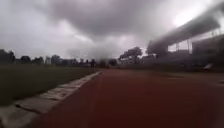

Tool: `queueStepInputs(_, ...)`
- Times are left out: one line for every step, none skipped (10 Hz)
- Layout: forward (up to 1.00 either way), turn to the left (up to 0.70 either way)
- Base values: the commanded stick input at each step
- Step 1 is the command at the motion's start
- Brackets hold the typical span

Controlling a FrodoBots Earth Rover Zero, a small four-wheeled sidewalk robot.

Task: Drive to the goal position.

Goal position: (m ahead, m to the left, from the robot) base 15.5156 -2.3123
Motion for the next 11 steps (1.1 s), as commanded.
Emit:
queueStepInputs(0.5,0.0)
queueStepInputs(0.5,0.0)
queueStepInputs(0.5,0.0)
queueStepInputs(0.5,0.0)
queueStepInputs(0.5,0.0)
queueStepInputs(0.5,0.0)
queueStepInputs(0.5,0.0)
queueStepInputs(0.5,0.0)
queueStepInputs(0.5,0.0)
queueStepInputs(0.5,0.0)
queueStepInputs(0.5,0.0)
